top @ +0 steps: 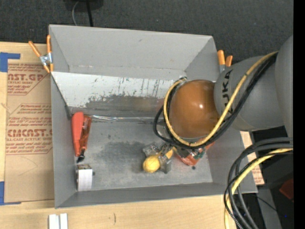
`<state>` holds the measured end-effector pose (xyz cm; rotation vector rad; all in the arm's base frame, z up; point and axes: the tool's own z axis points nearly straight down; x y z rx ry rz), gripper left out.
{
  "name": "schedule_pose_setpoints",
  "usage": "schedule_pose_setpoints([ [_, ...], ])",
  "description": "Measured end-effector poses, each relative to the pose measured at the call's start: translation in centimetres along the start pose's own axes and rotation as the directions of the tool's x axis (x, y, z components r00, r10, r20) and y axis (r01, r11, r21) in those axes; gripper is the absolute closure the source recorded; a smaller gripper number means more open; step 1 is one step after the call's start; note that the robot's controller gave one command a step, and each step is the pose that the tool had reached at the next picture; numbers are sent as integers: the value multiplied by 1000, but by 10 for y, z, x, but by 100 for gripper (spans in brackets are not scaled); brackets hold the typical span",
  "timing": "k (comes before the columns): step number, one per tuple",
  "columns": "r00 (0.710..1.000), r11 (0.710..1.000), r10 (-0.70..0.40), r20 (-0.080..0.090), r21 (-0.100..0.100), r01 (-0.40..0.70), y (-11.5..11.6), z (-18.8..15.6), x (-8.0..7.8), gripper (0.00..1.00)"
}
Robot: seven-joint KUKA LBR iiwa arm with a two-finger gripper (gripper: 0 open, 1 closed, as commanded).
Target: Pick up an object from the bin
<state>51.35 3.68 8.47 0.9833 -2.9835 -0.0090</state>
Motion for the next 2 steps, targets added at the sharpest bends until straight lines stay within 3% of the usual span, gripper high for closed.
schedule_pose_setpoints([
  [1,999,999,52,2,-1,-52,11,-42,-8,100],
  [2,999,999,53,2,-1,-53,11,-42,-8,100],
])
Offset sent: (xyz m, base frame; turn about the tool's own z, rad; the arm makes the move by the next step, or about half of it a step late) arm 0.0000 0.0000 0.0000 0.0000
